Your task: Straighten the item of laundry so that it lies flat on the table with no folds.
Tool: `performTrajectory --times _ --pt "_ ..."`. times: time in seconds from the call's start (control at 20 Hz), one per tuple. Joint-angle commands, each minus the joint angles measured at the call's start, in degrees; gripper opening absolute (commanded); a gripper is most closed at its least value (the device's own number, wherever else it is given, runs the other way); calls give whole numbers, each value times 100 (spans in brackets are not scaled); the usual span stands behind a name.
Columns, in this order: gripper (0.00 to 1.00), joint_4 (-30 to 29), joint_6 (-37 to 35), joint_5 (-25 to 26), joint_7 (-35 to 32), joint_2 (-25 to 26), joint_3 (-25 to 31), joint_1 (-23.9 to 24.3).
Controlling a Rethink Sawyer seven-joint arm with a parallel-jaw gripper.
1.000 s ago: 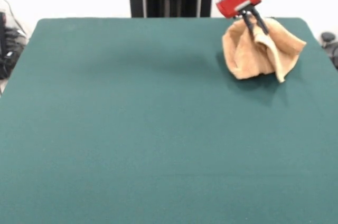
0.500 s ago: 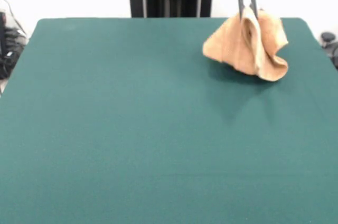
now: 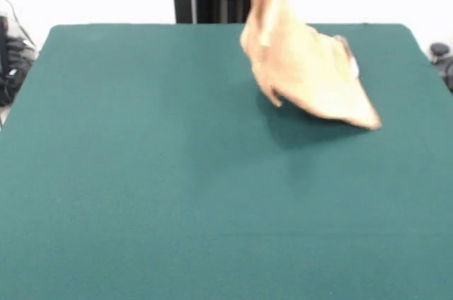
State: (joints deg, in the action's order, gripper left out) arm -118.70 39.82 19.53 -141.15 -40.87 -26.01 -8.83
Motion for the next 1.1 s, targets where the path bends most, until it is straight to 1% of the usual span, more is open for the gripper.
performTrajectory --times 0.05,0.25,0.4,0.55,0.65,0.75,0.8,0.95,1.0,1.1 --pt "0 779 137 -174 1199 292 -771 -312" --pt "0 867 -19 -218 1128 301 -1020 -563" --pt "0 990 -66 43 877 351 -953 -484" --pt "0 1054 -83 86 812 385 -1047 -529" --pt "0 1107 -214 156 753 363 -1083 -570" --pt "0 1122 -143 223 597 421 -975 -473" --pt "0 1098 -57 346 397 382 -835 -338" --pt "0 1092 -444 816 -56 177 -461 -39" --pt "100 1090 -597 985 -212 97 -327 67" --pt "100 1124 -845 1277 -360 -38 -136 195"
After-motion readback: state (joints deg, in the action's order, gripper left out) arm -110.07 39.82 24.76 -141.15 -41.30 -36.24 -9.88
